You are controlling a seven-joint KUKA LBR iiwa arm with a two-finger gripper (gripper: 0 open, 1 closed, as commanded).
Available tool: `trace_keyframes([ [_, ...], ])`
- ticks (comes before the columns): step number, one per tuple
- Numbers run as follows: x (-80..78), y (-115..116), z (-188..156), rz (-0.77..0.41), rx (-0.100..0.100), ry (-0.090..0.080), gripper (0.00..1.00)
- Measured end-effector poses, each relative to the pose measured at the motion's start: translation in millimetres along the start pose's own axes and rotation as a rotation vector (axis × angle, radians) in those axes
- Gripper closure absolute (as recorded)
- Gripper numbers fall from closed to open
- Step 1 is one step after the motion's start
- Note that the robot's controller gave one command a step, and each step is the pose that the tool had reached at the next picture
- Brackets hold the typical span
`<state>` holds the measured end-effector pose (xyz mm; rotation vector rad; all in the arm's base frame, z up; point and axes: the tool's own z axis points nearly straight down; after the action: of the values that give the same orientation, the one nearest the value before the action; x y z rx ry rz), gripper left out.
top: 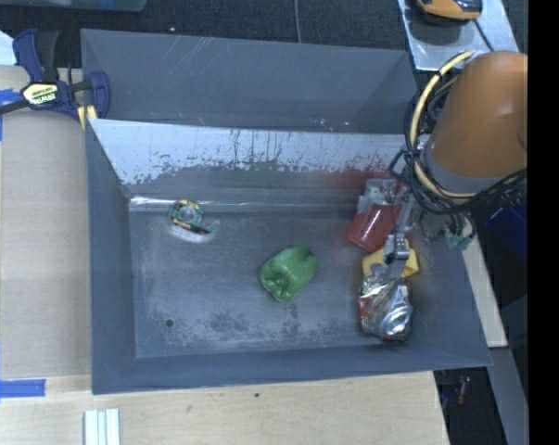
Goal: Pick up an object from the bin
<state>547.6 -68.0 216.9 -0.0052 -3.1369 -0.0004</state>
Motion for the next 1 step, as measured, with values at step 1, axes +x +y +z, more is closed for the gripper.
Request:
trace_keyframes([
  [1,-1.6,0.3,-4.6,-0.002,0.001,-0.009,0.00],
])
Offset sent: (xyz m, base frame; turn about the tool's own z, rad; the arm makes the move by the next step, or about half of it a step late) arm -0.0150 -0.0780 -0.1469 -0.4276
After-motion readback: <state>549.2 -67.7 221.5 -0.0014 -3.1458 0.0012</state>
